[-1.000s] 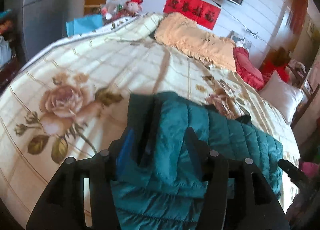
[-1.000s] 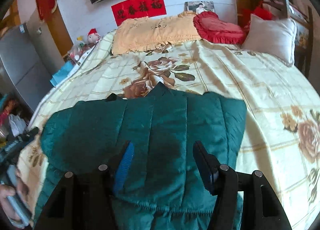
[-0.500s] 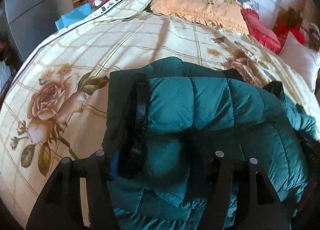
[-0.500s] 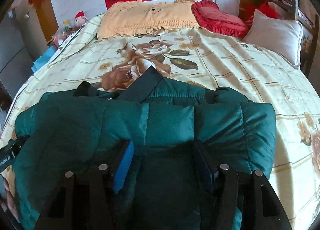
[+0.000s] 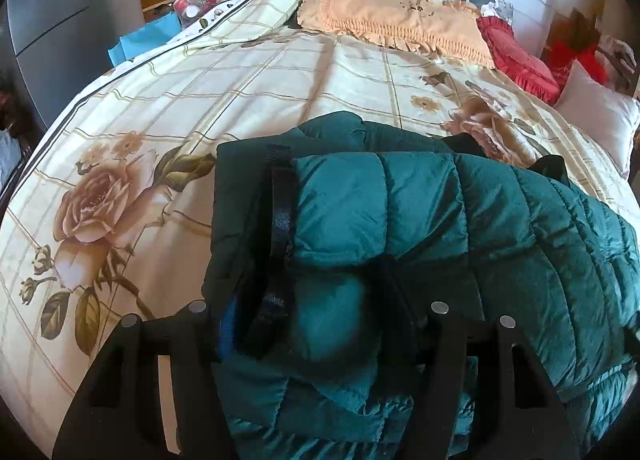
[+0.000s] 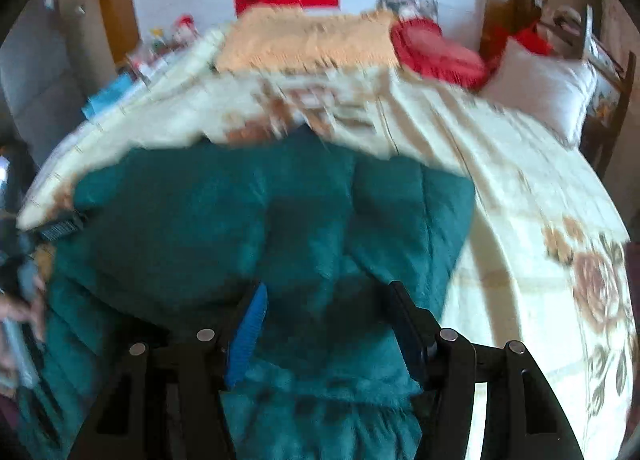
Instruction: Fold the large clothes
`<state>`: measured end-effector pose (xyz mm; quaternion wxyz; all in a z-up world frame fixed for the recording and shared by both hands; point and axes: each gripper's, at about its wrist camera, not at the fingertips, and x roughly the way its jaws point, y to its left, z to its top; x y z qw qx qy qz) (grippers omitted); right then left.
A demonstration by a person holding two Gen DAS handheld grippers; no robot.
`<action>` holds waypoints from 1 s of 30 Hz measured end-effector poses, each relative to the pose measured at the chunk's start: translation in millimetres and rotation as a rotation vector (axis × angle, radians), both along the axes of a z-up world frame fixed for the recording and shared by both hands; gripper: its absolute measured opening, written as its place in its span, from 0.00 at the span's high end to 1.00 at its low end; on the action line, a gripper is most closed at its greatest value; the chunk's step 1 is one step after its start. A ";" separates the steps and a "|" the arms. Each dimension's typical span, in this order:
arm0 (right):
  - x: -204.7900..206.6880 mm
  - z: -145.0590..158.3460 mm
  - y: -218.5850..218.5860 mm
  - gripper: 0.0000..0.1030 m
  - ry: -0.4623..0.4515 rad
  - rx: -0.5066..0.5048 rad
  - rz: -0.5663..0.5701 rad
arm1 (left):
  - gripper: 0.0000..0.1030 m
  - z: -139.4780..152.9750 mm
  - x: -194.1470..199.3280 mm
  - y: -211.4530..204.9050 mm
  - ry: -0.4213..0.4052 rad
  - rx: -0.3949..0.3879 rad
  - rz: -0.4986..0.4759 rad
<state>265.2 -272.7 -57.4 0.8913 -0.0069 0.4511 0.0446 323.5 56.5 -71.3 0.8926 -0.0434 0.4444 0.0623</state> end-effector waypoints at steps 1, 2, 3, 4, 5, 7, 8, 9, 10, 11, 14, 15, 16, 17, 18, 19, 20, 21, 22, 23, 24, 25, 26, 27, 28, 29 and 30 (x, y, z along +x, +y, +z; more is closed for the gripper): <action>0.1 -7.5 -2.8 0.42 0.011 0.015 -0.006 | 0.38 -0.7 -0.6 -0.7 -0.003 0.000 -0.003; 0.9 -16.4 -6.4 0.42 0.020 0.046 -0.013 | 0.37 -1.4 -0.8 -1.2 -0.006 0.003 -0.004; 0.9 -18.8 -8.0 0.42 0.012 0.057 -0.023 | 0.37 -1.9 -1.2 -1.7 -0.011 0.008 -0.004; 0.8 -18.2 -6.8 0.42 0.011 0.049 -0.025 | 0.37 -2.7 -1.8 -3.2 -0.014 0.012 -0.003; 0.8 -16.4 -4.8 0.42 0.017 0.035 -0.025 | 0.37 -3.3 -2.2 -4.0 -0.015 0.016 -0.003; -2.4 -6.7 -1.6 0.42 0.027 0.014 -0.030 | 0.37 -3.4 -2.1 -4.6 -0.015 0.019 -0.005; -6.9 1.2 -1.5 0.42 0.017 0.025 -0.037 | 0.37 -3.5 -2.2 -5.0 -0.016 0.017 -0.004; -10.7 11.1 -1.2 0.42 -0.006 0.050 -0.043 | 0.37 -3.6 -2.1 -5.1 -0.018 0.013 -0.004; -15.7 23.1 -0.2 0.42 -0.040 0.086 -0.045 | 0.37 -4.1 -2.2 -5.1 -0.019 0.011 -0.003; -19.4 30.5 1.5 0.42 -0.060 0.109 -0.045 | 0.37 -4.4 -2.2 -5.3 -0.020 0.011 -0.002; -15.3 47.0 23.7 0.42 -0.085 0.193 -0.002 | 0.37 -4.4 -2.5 -4.3 -0.024 0.013 -0.005; -9.3 47.1 35.8 0.42 -0.072 0.206 0.021 | 0.37 -4.6 -2.4 -3.9 -0.026 0.011 -0.006; -4.3 45.4 46.3 0.42 -0.062 0.204 0.039 | 0.37 -5.0 -2.7 -2.7 -0.028 0.007 -0.008; 1.2 41.8 58.5 0.42 -0.055 0.187 0.054 | 0.37 -5.2 -2.7 -2.1 -0.029 0.004 -0.009; 7.6 34.8 72.2 0.42 -0.044 0.152 0.068 | 0.37 -5.5 -2.9 -1.6 -0.031 0.002 -0.011; 11.4 27.5 80.8 0.42 -0.030 0.125 0.073 | 0.37 -5.7 -3.6 -1.4 -0.033 0.003 -0.013; 15.9 15.8 89.1 0.42 -0.002 0.091 0.074 | 0.36 -6.0 -4.0 -1.4 -0.035 0.003 -0.015; 18.8 3.7 94.2 0.42 0.023 0.063 0.067 | 0.35 -6.1 -3.6 -1.0 -0.035 0.001 -0.019; 21.3 -5.5 96.1 0.42 0.029 0.046 0.059 | 0.34 -6.7 -4.2 -1.2 -0.034 0.000 -0.020; 21.3 -10.9 96.5 0.42 0.015 0.039 0.053 | 0.34 -6.8 -4.1 -1.2 -0.032 0.001 -0.024; 21.1 -11.6 96.2 0.42 0.010 0.040 0.054 | 0.34 -6.3 -4.1 -0.6 -0.028 0.000 -0.030; 20.2 -10.5 95.5 0.42 0.014 0.046 0.056 | 0.34 -5.6 -5.7 -0.2 -0.023 -0.003 -0.034; 18.9 -6.4 92.5 0.42 0.023 0.062 0.057 | 0.34 -4.7 -7.1 1.2 -0.019 -0.010 -0.038; 14.5 -1.1 87.8 0.42 0.024 0.084 0.055 | 0.34 -3.4 -9.7 3.4 -0.017 -0.020 -0.041; 8.5 5.6 80.5 0.42 0.019 0.105 0.047 | 0.34 -2.8 -11.8 4.6 -0.017 -0.025 -0.042; 0.2 13.5 72.3 0.42 0.004 0.118 0.037 | 0.34 -1.9 -14.9 6.9 -0.018 -0.034 -0.043; -4.9 18.9 65.7 0.42 -0.014 0.122 0.034 | 0.34 -1.2 -18.1 8.4 -0.024 -0.042 -0.045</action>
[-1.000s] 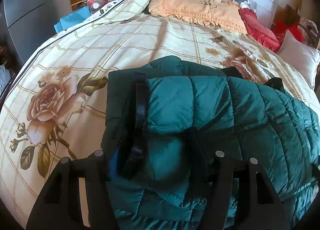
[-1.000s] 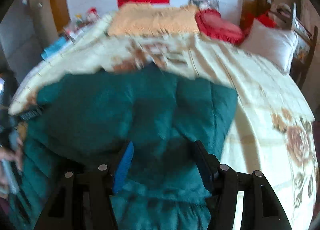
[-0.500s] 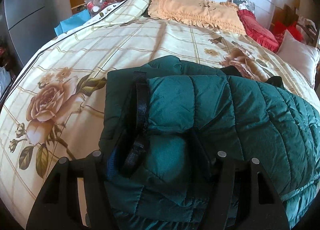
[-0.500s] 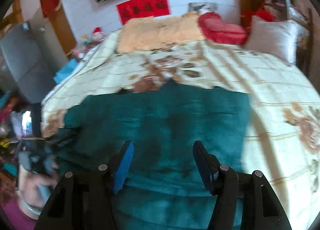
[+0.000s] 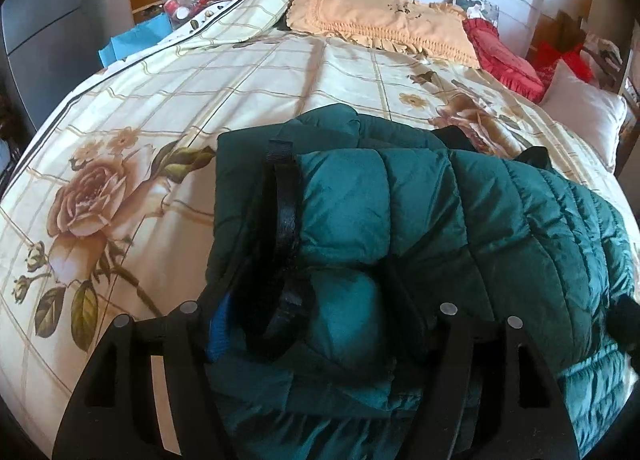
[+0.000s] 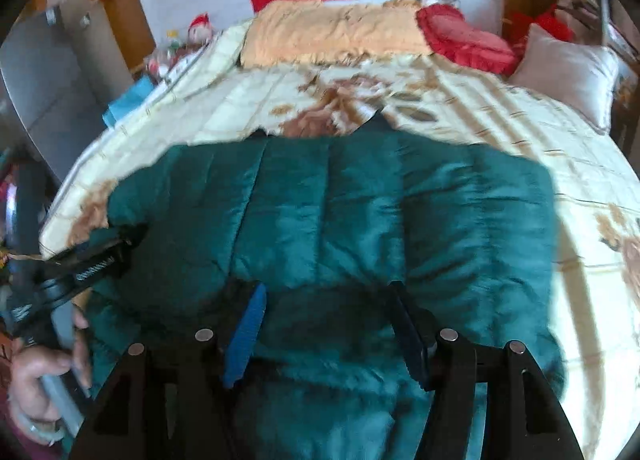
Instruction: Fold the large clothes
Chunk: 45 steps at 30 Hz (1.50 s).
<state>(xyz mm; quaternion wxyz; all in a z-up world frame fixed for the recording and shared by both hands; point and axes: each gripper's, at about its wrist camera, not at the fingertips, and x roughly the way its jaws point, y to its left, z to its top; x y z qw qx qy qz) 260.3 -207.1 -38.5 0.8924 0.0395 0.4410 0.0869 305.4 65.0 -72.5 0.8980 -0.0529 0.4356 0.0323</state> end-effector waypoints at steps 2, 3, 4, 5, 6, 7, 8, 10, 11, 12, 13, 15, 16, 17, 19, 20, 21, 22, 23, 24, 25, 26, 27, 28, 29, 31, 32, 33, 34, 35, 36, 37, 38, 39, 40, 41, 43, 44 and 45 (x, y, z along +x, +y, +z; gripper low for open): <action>-15.8 9.4 -14.9 0.42 -0.043 -0.018 -0.026 | 0.34 -0.1 -4.9 0.0 -0.010 0.000 -0.004; -18.9 10.3 -20.7 0.42 -0.051 -0.032 -0.046 | 0.34 -0.1 -7.0 -1.1 -0.014 0.007 -0.008; -20.2 8.2 -29.8 0.42 -0.043 -0.050 -0.077 | 0.34 0.1 -9.4 -2.7 -0.017 0.016 -0.009; -18.5 2.3 -36.6 0.42 -0.021 -0.063 -0.105 | 0.34 0.6 -11.3 -3.8 -0.019 0.022 -0.009; -14.1 -6.6 -43.6 0.42 0.012 -0.070 -0.130 | 0.34 1.6 -13.7 -5.0 -0.019 0.027 -0.009; -9.1 -14.8 -48.2 0.42 0.038 -0.072 -0.141 | 0.34 2.5 -16.0 -5.1 -0.018 0.027 -0.012; -4.9 -23.6 -51.5 0.42 0.059 -0.077 -0.142 | 0.34 3.8 -18.3 -5.2 -0.017 0.025 -0.014; -1.3 -29.7 -52.0 0.41 0.048 -0.092 -0.117 | 0.34 7.7 -26.1 -5.0 -0.013 0.036 -0.017; -1.4 -28.1 -50.7 0.41 0.049 -0.106 -0.103 | 0.34 9.7 -30.3 -4.5 -0.012 0.042 -0.019; -3.3 -24.2 -50.6 0.41 0.056 -0.107 -0.096 | 0.34 11.4 -35.4 -3.6 -0.012 0.046 -0.021; -6.4 -19.0 -51.8 0.41 0.058 -0.098 -0.093 | 0.34 14.4 -44.0 -1.5 -0.017 0.048 -0.028; -19.8 -6.2 -55.9 0.41 0.038 -0.066 -0.085 | 0.34 18.9 -58.9 3.1 -0.029 0.045 -0.039; -27.8 -1.6 -57.1 0.41 0.028 -0.057 -0.080 | 0.34 20.1 -64.0 5.3 -0.032 0.046 -0.041; -35.3 2.6 -58.6 0.41 0.020 -0.052 -0.075 | 0.34 22.2 -72.1 8.1 -0.036 0.049 -0.042; -53.6 9.0 -61.5 0.38 0.010 -0.052 -0.065 | 0.34 25.8 -87.5 12.1 -0.041 0.056 -0.049; -61.9 10.8 -62.8 0.36 0.009 -0.050 -0.059 | 0.34 26.9 -93.6 13.4 -0.041 0.062 -0.053; -69.2 12.1 -63.2 0.36 0.010 -0.045 -0.054 | 0.34 28.2 -101.8 15.5 -0.042 0.068 -0.054; -79.2 12.9 -65.5 0.35 0.014 -0.035 -0.048 | 0.34 29.0 -107.5 17.4 -0.042 0.068 -0.054; -87.9 12.3 -67.7 0.35 0.021 -0.023 -0.042 | 0.34 29.6 -114.9 19.8 -0.040 0.064 -0.054; -97.5 11.6 -70.2 0.35 0.033 -0.008 -0.036 | 0.34 30.3 -123.2 22.7 -0.039 0.055 -0.056; -103.9 10.4 -72.0 0.35 0.043 0.001 -0.033 | 0.34 30.7 -130.1 24.4 -0.039 0.048 -0.056; -110.9 8.9 -74.3 0.35 0.054 0.011 -0.031 | 0.34 31.1 -136.1 26.1 -0.039 0.046 -0.055; -119.9 6.9 -77.0 0.35 0.065 0.023 -0.031 | 0.34 31.4 -141.6 27.2 -0.039 0.047 -0.055; -125.6 4.8 -79.3 0.35 0.071 0.030 -0.031 | 0.34 31.8 -148.0 28.5 -0.039 0.050 -0.055; -133.6 2.3 -81.1 0.35 0.083 0.034 -0.029 | 0.34 32.4 -155.4 29.8 -0.039 0.057 -0.053; -146.5 -2.8 -83.0 0.34 0.102 0.026 -0.025 | 0.34 33.4 -169.2 32.1 -0.041 0.059 -0.057; -153.9 -5.6 -83.7 0.34 0.109 0.019 -0.024 | 0.34 33.5 -175.0 33.0 -0.043 0.061 -0.057; -160.8 -8.3 -84.7 0.34 0.115 0.017 -0.026 | 0.34 33.3 -182.6 34.1 -0.044 0.065 -0.057; -165.1 -10.2 -85.4 0.34 0.119 0.020 -0.027 | 0.34 32.6 -186.8 35.4 -0.043 0.067 -0.057; -171.7 -12.8 -87.2 0.34 0.127 0.029 -0.028 | 0.34 31.5 -193.5 36.6 -0.040 0.068 -0.057; -178.1 -15.1 -89.2 0.34 0.135 0.037 -0.030 | 0.34 30.3 -200.1 38.1 -0.036 0.063 -0.059; -181.4 -16.2 -90.6 0.34 0.139 0.041 -0.031 | 0.34 29.3 -204.9 39.6 -0.033 0.057 -0.059; -187.4 -17.6 -92.3 0.34 0.142 0.045 -0.033 | 0.34 28.0 -208.9 41.8 -0.030 0.053 -0.059; -193.0 -18.8 -94.2 0.34 0.144 0.047 -0.036 | 0.34 26.3 -214.5 43.8 -0.025 0.051 -0.057; -196.4 -19.2 -94.8 0.34 0.144 0.047 -0.038 | 0.34 24.7 -220.4 44.9 -0.020 0.052 -0.056; -200.7 -19.5 -96.2 0.33 0.145 0.044 -0.041 | 0.34 23.4 -223.8 46.5 -0.016 0.051 -0.055; -206.8 -18.7 -99.2 0.33 0.145 0.045 -0.043 | 0.34 20.4 -232.9 49.3 -0.006 0.042 -0.054; -210.6 -18.2 -101.2 0.31 0.144 0.050 -0.045 | 0.34 18.7 -237.4 51.3 0.002 0.036 -0.054; -214.3 -17.9 -103.2 0.30 0.143 0.053 -0.050 | 0.34 17.6 -240.9 53.2 0.006 0.035 -0.051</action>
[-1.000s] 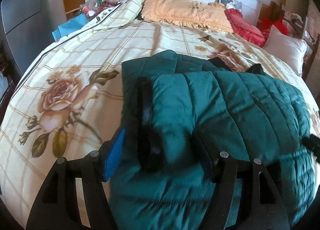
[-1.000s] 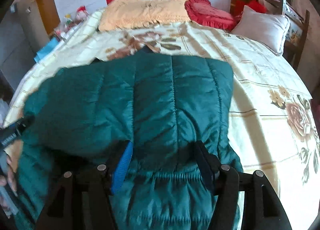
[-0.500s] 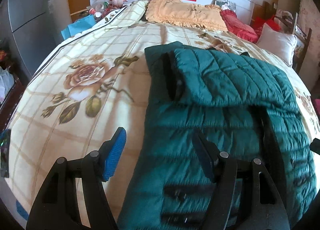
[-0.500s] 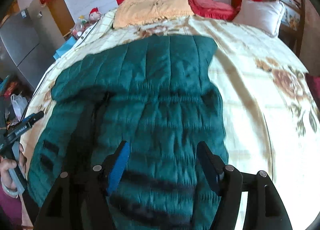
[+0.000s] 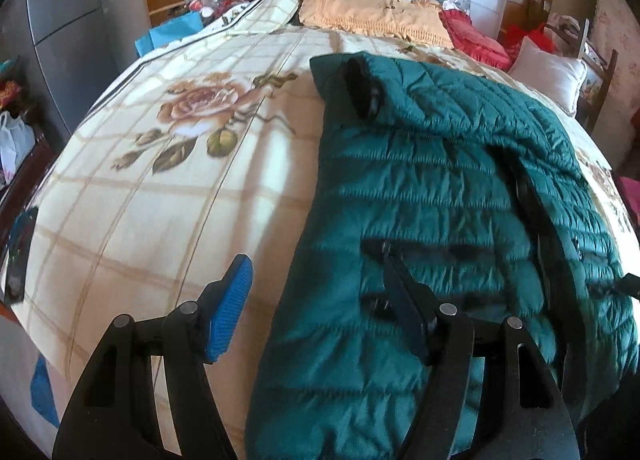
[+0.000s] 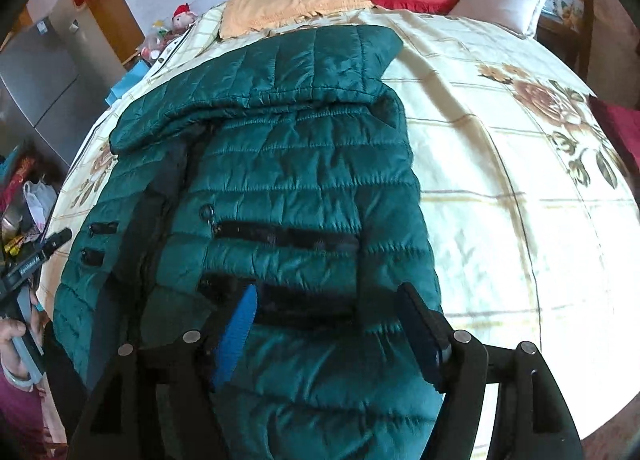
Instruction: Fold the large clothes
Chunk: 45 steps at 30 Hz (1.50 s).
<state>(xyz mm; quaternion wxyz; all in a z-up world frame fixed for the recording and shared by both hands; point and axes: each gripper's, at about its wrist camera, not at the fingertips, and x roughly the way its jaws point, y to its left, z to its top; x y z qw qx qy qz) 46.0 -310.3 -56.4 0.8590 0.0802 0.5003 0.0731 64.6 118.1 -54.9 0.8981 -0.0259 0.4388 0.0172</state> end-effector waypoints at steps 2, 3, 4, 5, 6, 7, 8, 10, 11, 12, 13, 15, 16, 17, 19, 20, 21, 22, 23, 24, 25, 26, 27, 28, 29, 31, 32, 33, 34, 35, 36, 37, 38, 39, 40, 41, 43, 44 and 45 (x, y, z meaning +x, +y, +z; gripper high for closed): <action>-6.3 -0.6 -3.6 0.29 0.000 0.000 -0.006 | 0.34 -2.5 -7.3 4.0 0.008 -0.002 0.007; -9.4 -1.0 -5.3 0.29 0.002 0.000 -0.006 | 0.34 -3.5 -10.2 5.7 0.012 -0.003 0.009; -13.1 -1.4 -6.8 0.29 0.005 0.000 -0.005 | 0.34 -4.8 -13.1 7.6 0.017 -0.004 0.013; -14.9 -1.4 -8.2 0.29 0.006 -0.002 -0.006 | 0.34 -5.8 -16.1 9.2 0.023 -0.007 0.015; -17.6 -1.8 -9.8 0.29 0.008 -0.006 -0.008 | 0.34 -6.3 -18.1 9.9 0.027 -0.010 0.015; -18.7 -2.1 -10.5 0.29 0.009 -0.008 -0.010 | 0.34 -6.9 -20.9 10.7 0.029 -0.011 0.017; -20.7 -2.2 -12.0 0.29 0.011 -0.008 -0.012 | 0.34 -7.5 -22.6 11.7 0.030 -0.011 0.018; -24.6 -2.0 -14.2 0.29 0.014 -0.005 -0.018 | 0.34 -8.9 -26.6 13.5 0.034 -0.015 0.019; -25.9 -1.9 -14.8 0.28 0.015 -0.005 -0.018 | 0.34 -10.3 -28.7 14.3 0.034 -0.017 0.019; -28.2 -1.7 -15.8 0.28 0.017 -0.007 -0.018 | 0.34 -11.5 -30.1 15.0 0.039 -0.019 0.019; -29.5 -1.8 -16.7 0.28 0.019 -0.009 -0.018 | 0.34 -13.5 -32.8 15.5 0.047 -0.022 0.016; -33.2 -2.3 -19.0 0.27 0.029 -0.014 -0.017 | 0.34 -16.4 -37.1 16.3 0.058 -0.027 0.011; -34.7 -2.9 -19.8 0.26 0.034 -0.016 -0.014 | 0.34 -17.2 -38.6 16.7 0.061 -0.028 0.010; -36.3 -3.5 -20.6 0.26 0.040 -0.017 -0.011 | 0.34 -18.0 -41.0 17.7 0.064 -0.031 0.009; -40.0 -5.0 -22.5 0.26 0.050 -0.019 -0.009 | 0.34 -19.0 -43.9 19.7 0.069 -0.041 0.008; -42.1 -5.6 -24.3 0.26 0.054 -0.015 -0.012 | 0.34 -20.0 -45.6 21.4 0.075 -0.052 0.008; -43.2 -6.2 -25.4 0.26 0.056 -0.013 -0.012 | 0.34 -21.0 -47.2 23.2 0.083 -0.064 0.010; -45.0 -7.6 -27.4 0.25 0.063 -0.001 -0.015 | 0.34 -21.4 -48.4 24.8 0.088 -0.073 0.012; -46.3 -9.0 -28.4 0.25 0.069 0.008 -0.017 | 0.34 -21.9 -49.5 25.8 0.090 -0.078 0.013; -47.8 -10.8 -29.2 0.25 0.077 0.016 -0.019 | 0.34 -22.2 -50.8 26.8 0.090 -0.079 0.015; -49.1 -12.4 -28.9 0.25 0.083 0.019 -0.017 | 0.34 -22.6 -51.3 27.2 0.090 -0.078 0.016; -50.3 -13.9 -28.2 0.25 0.087 0.018 -0.015 | 0.34 -22.8 -52.2 27.9 0.092 -0.077 0.017; -51.6 -15.2 -27.6 0.25 0.090 0.017 -0.013 | 0.34 -23.1 -52.9 28.8 0.094 -0.080 0.018; -52.7 -16.1 -27.0 0.25 0.091 0.019 -0.011 | 0.34 -23.6 -53.3 29.5 0.098 -0.088 0.017; -53.8 -16.8 -26.4 0.25 0.093 0.023 -0.008 | 0.34 -24.4 -53.8 30.1 0.103 -0.097 0.016; -55.2 -17.6 -25.4 0.25 0.099 0.031 -0.004 | 0.34 -26.4 -55.4 31.2 0.115 -0.114 0.012; -55.9 -18.0 -24.6 0.25 0.102 0.032 0.000 | 0.34 -27.6 -56.2 31.4 0.118 -0.120 0.009; -56.6 -18.3 -23.8 0.25 0.104 0.030 0.005 | 0.34 -28.0 -56.0 31.5 0.120 -0.125 0.007; -57.7 -18.7 -23.0 0.25 0.106 0.029 0.007 | 0.34 -28.6 -56.4 31.9 0.122 -0.132 0.003; -58.2 -19.1 -22.3 0.24 0.109 0.028 0.011 | 0.34 -29.6 -56.6 32.2 0.127 -0.144 -0.003; -58.7 -19.6 -21.7 0.24 0.112 0.028 0.013 | 0.34 -31.2 -57.0 32.4 0.136 -0.156 -0.009; -59.6 -20.0 -21.5 0.24 0.115 0.031 0.014 | 0.34 -32.3 -57.3 32.6 0.144 -0.165 -0.012; -60.3 -20.5 -21.2 0.24 0.118 0.035 0.014 | 0.34 -33.5 -57.6 32.6 0.149 -0.174 -0.014; -61.2 -20.7 -20.8 0.24 0.121 0.041 0.016 | 0.34 -34.5 -57.7 32.3 0.155 -0.181 -0.018; -61.3 -21.3 -20.2 0.23 0.124 0.045 0.018 | 0.34 -35.9 -57.9 31.9 0.161 -0.188 -0.022; -61.9 -22.0 -19.3 0.23 0.127 0.047 0.022 | 0.34 -37.3 -58.3 31.4 0.165 -0.194 -0.026; -62.9 -23.2 -17.5 0.22 0.131 0.051 0.031 | 0.34 -38.1 -59.7 30.9 0.168 -0.201 -0.029; -63.5 -23.6 -16.8 0.22 0.131 0.054 0.035 | 0.34 -38.4 -60.1 30.7 0.170 -0.205 -0.030; -63.9 -23.7 -15.9 0.22 0.131 0.057 0.038 | 0.34 -38.8 -60.1 31.3 0.171 -0.209 -0.030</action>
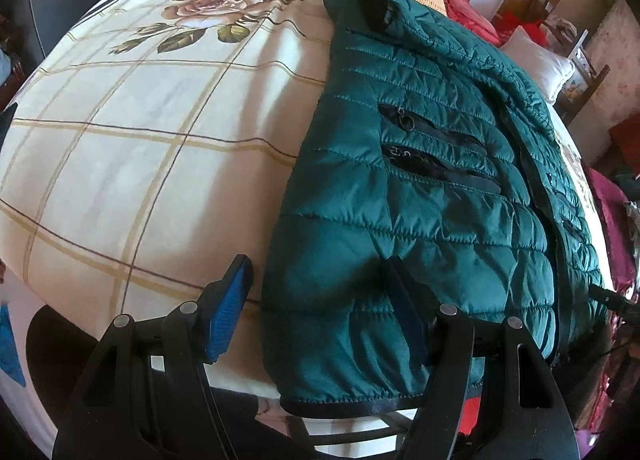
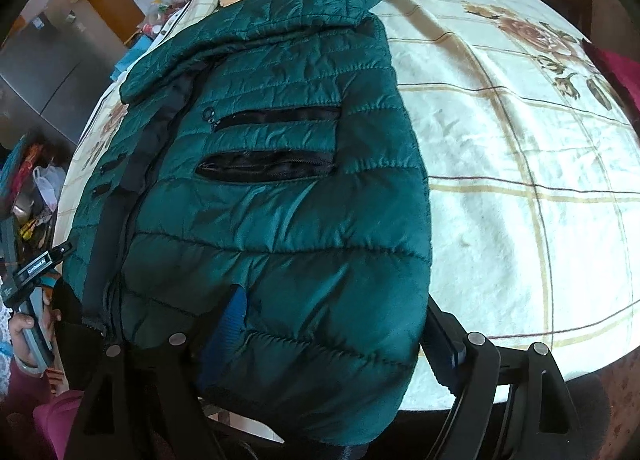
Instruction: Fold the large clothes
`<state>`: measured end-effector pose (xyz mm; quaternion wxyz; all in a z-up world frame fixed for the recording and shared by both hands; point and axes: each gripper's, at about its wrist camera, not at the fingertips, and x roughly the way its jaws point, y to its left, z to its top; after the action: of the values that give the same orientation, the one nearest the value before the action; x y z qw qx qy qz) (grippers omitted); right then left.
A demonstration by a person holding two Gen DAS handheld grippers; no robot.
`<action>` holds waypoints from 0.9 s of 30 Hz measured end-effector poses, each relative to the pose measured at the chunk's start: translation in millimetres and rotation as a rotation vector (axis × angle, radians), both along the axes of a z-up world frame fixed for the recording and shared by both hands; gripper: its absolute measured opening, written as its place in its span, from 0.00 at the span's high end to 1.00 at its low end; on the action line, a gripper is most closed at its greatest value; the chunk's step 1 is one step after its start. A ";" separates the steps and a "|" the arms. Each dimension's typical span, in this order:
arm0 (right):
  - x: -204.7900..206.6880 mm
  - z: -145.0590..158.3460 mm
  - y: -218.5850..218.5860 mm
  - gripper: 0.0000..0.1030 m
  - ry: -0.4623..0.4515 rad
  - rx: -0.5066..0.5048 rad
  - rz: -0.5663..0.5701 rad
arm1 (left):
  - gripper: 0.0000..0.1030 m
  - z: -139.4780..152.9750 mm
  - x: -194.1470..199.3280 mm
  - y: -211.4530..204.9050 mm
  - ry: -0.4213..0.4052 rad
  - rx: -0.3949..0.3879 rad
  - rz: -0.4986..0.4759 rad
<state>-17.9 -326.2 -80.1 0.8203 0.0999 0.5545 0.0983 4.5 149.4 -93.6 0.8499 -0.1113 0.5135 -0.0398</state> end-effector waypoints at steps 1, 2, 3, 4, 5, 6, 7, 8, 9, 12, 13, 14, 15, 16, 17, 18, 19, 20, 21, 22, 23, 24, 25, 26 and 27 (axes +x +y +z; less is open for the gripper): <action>-0.1 0.0 0.8 0.21 -0.001 0.001 0.003 | 0.34 -0.8 -0.1 0.7 0.005 -0.010 0.003; -0.1 -0.2 1.6 0.21 -0.001 0.000 0.007 | 0.34 -1.6 -0.1 1.6 0.007 -0.020 0.006; -0.1 -0.6 2.0 0.20 0.003 -0.001 0.011 | 0.34 -2.2 -0.6 2.8 0.008 -0.031 0.008; -0.5 -1.3 2.0 0.20 0.009 0.004 0.014 | 0.34 -2.6 -0.9 3.5 0.004 -0.038 0.008; -1.1 -1.7 1.7 0.20 0.014 0.013 0.016 | 0.34 -2.5 -1.8 3.4 0.002 -0.039 0.004; -2.2 -2.1 1.5 0.20 0.020 0.022 0.019 | 0.34 -2.3 -2.7 3.0 0.001 -0.037 -0.005; -3.4 -2.0 1.9 0.20 0.025 0.030 0.025 | 0.34 -2.5 -3.9 2.4 0.003 -0.034 -0.020; -5.1 -2.0 3.0 0.20 0.027 0.036 0.033 | 0.34 -2.4 -5.2 1.2 0.005 -0.029 -0.037; -6.5 -1.9 4.0 0.20 0.028 0.041 0.043 | 0.34 -2.2 -6.1 0.6 0.006 -0.025 -0.048; -8.1 -3.8 5.6 0.20 0.037 0.055 0.048 | 0.33 -2.2 -6.3 0.9 0.011 -0.023 -0.064; -7.8 -4.1 5.5 0.20 0.040 0.059 0.045 | 0.32 -2.2 -5.8 1.4 0.013 -0.028 -0.064; -6.7 -4.3 5.0 0.20 0.042 0.065 0.045 | 0.32 -2.1 -4.7 1.7 0.020 -0.033 -0.063; -5.8 -4.5 4.9 0.20 0.043 0.068 0.045 | 0.32 -1.8 -3.9 3.0 0.031 -0.040 -0.060; -5.2 -4.4 4.6 0.20 0.046 0.070 0.045 | 0.32 -1.5 -3.0 3.7 0.039 -0.047 -0.057; -4.8 -4.2 3.8 0.20 0.048 0.073 0.046 | 0.32 -1.2 -2.7 7.1 0.047 -0.069 -0.046; -4.2 -3.5 3.2 0.20 0.049 0.078 0.047 | 0.32 -1.1 -2.8 11.0 0.050 -0.092 -0.029; -3.6 -2.9 3.4 0.20 0.051 0.080 0.049 | 0.32 -1.0 -2.5 13.4 0.050 -0.103 -0.018; -2.9 -2.6 3.0 0.20 0.052 0.079 0.051 | 0.32 -1.2 -1.9 15.5 0.047 -0.115 -0.003; -1.8 -2.7 3.2 0.20 0.053 0.078 0.053 | 0.32 -1.3 -1.8 15.8 0.045 -0.115 0.002; -1.4 -2.3 3.2 0.20 0.054 0.076 0.054 | 0.32 -1.0 -2.2 13.5 0.044 -0.103 -0.002; -0.4 -1.9 2.9 0.20 0.054 0.077 0.053 | 0.32 -0.7 -2.3 10.8 0.045 -0.088 -0.011; 0.3 -1.7 2.2 0.20 0.054 0.083 0.051 | 0.29 -0.6 -2.4 7.9 0.046 -0.074 -0.023; 1.0 -1.6 2.0 0.20 0.056 0.091 0.048 | 0.26 -0.6 -2.6 3.6 0.048 -0.056 -0.040; 1.6 -1.6 1.8 0.20 0.057 0.096 0.046 | 0.25 -0.8 -2.6 1.0 0.049 -0.045 -0.046; 1.9 -1.6 1.8 0.20 0.057 0.096 0.047 | 0.25 -1.0 -2.4 -2.1 0.050 -0.030 -0.052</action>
<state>-15.9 -324.4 -81.7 0.7958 0.1289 0.5746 0.1412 2.0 147.3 -94.6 0.8337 -0.1117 0.5367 -0.0667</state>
